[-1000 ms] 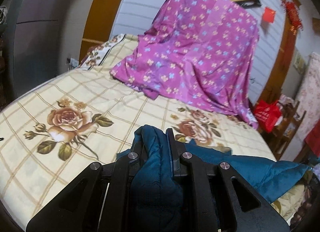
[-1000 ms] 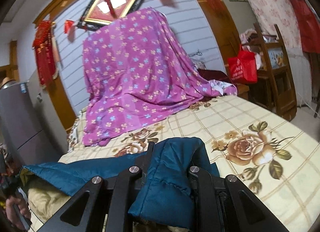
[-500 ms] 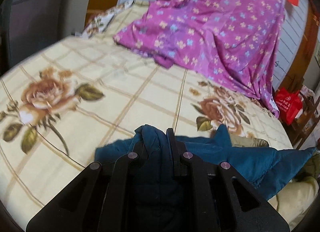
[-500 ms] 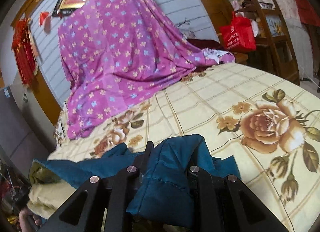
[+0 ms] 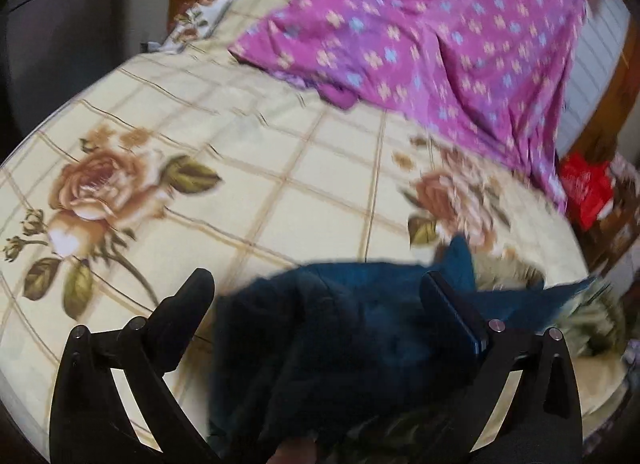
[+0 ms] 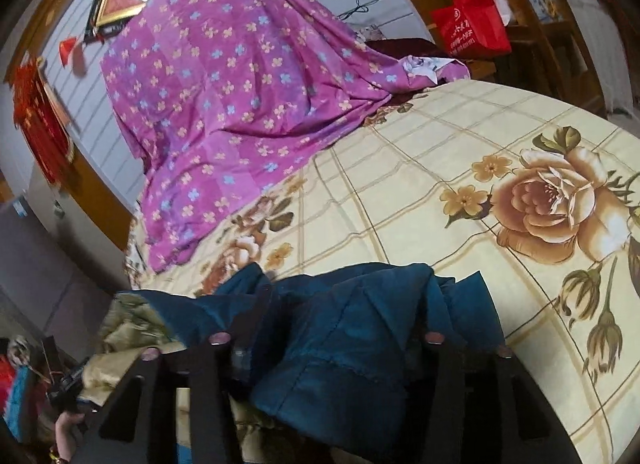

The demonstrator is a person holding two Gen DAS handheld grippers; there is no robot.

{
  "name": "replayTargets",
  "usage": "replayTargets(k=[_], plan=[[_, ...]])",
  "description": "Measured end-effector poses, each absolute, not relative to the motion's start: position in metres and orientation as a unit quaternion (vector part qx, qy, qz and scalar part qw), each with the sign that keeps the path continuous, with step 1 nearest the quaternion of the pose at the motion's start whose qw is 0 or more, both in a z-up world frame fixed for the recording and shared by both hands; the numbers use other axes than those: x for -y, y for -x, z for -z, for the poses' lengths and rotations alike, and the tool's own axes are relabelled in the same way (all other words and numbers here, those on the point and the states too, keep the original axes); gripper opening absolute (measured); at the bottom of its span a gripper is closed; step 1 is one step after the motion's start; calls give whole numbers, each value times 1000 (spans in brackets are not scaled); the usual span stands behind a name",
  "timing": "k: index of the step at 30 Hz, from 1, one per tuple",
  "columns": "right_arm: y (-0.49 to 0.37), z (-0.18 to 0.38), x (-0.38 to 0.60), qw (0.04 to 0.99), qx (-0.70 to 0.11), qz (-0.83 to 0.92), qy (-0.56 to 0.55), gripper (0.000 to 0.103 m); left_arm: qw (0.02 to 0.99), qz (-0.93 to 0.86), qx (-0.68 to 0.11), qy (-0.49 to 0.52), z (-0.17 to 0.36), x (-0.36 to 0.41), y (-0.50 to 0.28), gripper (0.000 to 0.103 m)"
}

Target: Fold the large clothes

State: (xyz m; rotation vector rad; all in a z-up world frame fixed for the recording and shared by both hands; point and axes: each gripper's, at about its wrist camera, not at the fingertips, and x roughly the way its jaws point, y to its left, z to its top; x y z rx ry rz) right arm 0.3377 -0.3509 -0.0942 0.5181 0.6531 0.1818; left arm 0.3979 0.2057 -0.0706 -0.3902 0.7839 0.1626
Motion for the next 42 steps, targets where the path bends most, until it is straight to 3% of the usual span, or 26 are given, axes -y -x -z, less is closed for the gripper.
replayTargets(k=[5, 10, 20, 29, 37, 42], plan=[[-324, 77, 350, 919, -294, -90, -249, 74, 909, -85, -350, 209, 50, -215, -383, 103], [-304, 53, 359, 936, -241, -81, -245, 78, 926, -62, -318, 195, 36, -192, -367, 103], [-293, 39, 334, 958, -231, -90, -143, 78, 937, -12, -314, 155, 42, -137, -368, 103], [-319, 51, 261, 921, -370, -124, 13, 78, 935, 99, -333, 72, 50, -81, -351, 102], [-312, 68, 275, 917, -386, -98, -28, 78, 932, 144, -318, 99, 42, -80, -306, 103], [-306, 62, 276, 914, -393, -93, -44, 78, 916, 120, -373, 84, 52, -73, -345, 102]])
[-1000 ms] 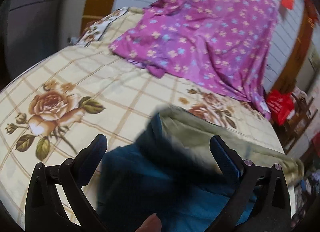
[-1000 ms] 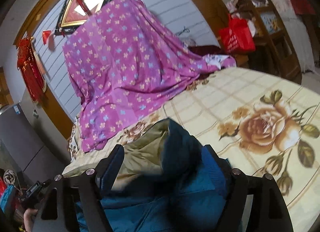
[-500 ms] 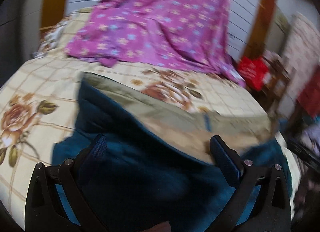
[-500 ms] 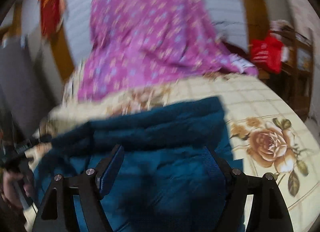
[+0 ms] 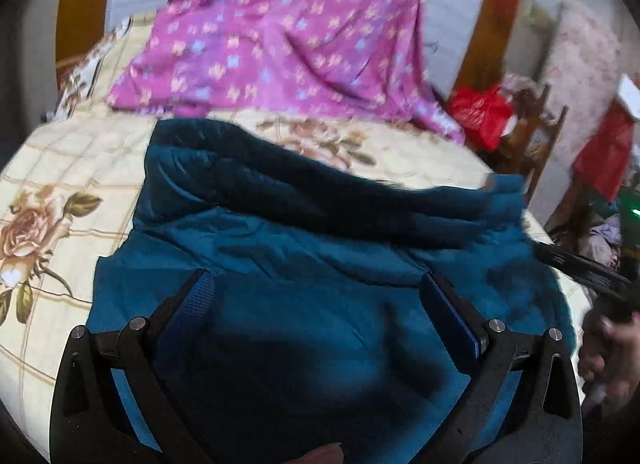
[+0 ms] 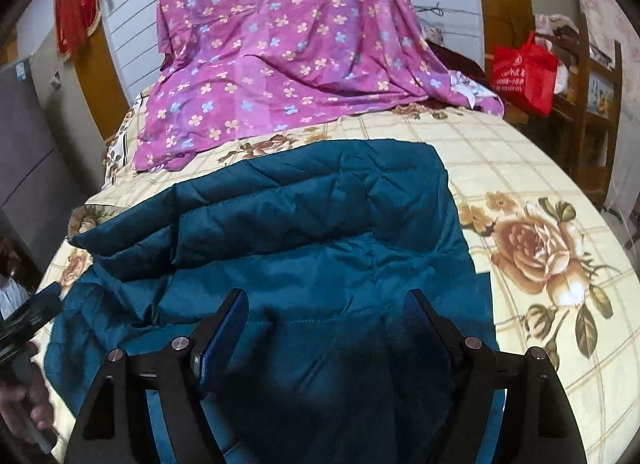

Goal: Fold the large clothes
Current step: 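Press the folded jacket flat with both grippers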

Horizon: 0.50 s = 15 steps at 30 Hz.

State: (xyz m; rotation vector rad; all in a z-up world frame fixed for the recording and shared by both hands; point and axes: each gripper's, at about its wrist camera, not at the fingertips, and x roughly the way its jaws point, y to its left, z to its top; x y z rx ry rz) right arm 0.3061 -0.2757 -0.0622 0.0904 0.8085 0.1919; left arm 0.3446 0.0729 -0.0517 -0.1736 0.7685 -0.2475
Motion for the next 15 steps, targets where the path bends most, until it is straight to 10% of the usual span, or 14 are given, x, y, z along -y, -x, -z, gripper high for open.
replayTargets(k=[15], plan=[[-429, 131, 267, 832, -542, -116, -9, 103, 887, -64, -451, 80, 123, -133, -486, 103]])
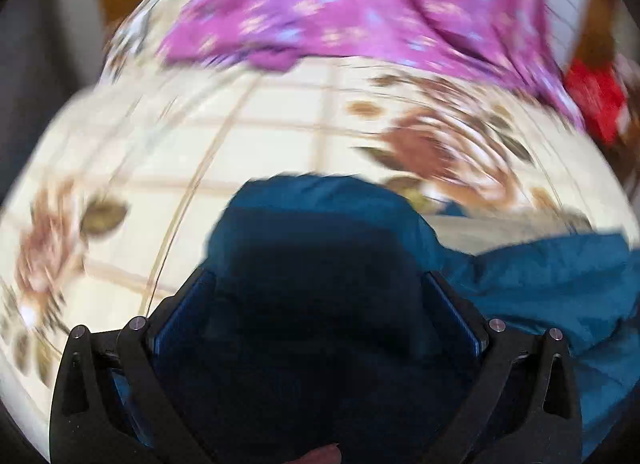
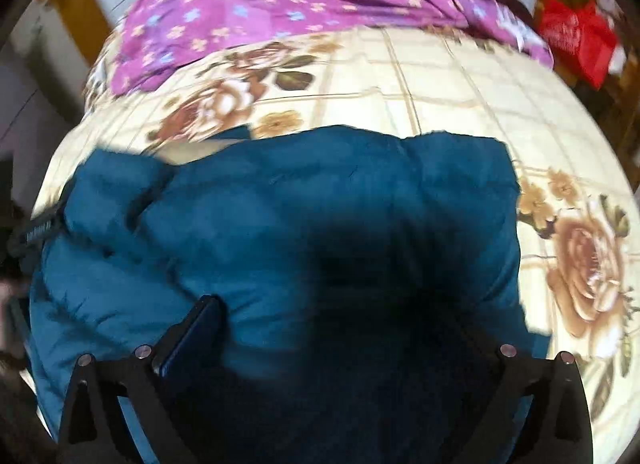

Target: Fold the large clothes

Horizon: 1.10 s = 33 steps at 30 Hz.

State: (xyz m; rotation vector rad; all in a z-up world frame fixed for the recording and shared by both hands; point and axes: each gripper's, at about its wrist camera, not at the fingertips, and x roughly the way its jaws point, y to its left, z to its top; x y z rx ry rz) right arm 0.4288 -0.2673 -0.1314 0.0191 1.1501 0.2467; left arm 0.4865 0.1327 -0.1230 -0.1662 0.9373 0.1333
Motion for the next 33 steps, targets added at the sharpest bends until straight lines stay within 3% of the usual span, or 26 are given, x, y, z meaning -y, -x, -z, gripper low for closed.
replayTargets(k=[5, 10, 16, 19, 25, 28, 33], plan=[[-465, 151, 280, 837, -538, -94, -43, 103, 876, -128, -440, 151, 136, -169, -469, 103], [-476, 153, 274, 851, -519, -83, -25, 103, 869, -129, -455, 147, 137, -169, -478, 103], [-427, 109, 299, 880, -468, -72, -38, 102, 896, -49, -404, 176, 77, -174, -427, 103], [-380, 82, 307, 890, -446, -88, -39, 102, 906, -9, -399, 138, 57, -152, -385, 102], [-303, 95, 274, 890, -437, -129, -9, 102, 874, 19, -476, 100, 111, -100, -353, 103], [-292, 127, 269, 894, -433, -113, -8, 103, 872, 12, -473, 128, 117, -100, -356, 103], [-283, 134, 270, 904, -413, -111, -11, 103, 881, 26, -458, 117, 119, -98, -350, 103]])
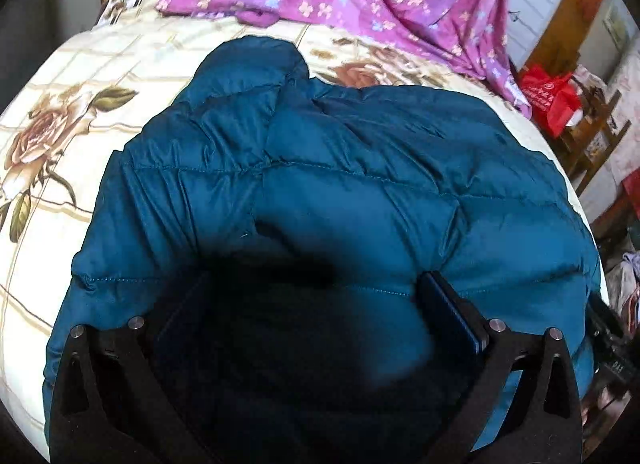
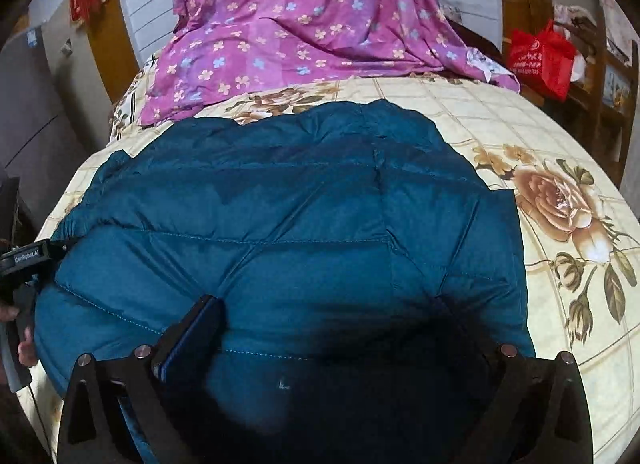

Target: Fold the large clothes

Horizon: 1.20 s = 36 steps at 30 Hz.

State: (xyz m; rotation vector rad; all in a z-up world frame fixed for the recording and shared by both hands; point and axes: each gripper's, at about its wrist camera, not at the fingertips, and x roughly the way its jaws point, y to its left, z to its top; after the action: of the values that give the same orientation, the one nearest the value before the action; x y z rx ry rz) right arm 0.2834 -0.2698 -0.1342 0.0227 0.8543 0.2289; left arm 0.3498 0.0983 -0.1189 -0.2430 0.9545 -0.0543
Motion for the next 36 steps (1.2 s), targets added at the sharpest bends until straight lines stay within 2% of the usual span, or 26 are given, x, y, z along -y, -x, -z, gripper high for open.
replayTargets(k=[6, 20, 31, 34, 36], plan=[[-267, 128, 255, 918, -393, -51, 19, 103, 887, 25, -446, 117, 119, -100, -345, 103], [-255, 133, 269, 931, -352, -95, -12, 103, 888, 2, -445, 115, 120, -94, -343, 103], [-258, 135, 272, 918, -382, -103, 9, 103, 899, 4, -429, 92, 120, -91, -328, 103], [-255, 126, 276, 918, -388, -80, 13, 103, 911, 15, -405, 77, 107, -77, -308, 103], [-242, 111, 276, 932, -355, -71, 16, 102, 922, 23, -381, 65, 94, -66, -290, 103]])
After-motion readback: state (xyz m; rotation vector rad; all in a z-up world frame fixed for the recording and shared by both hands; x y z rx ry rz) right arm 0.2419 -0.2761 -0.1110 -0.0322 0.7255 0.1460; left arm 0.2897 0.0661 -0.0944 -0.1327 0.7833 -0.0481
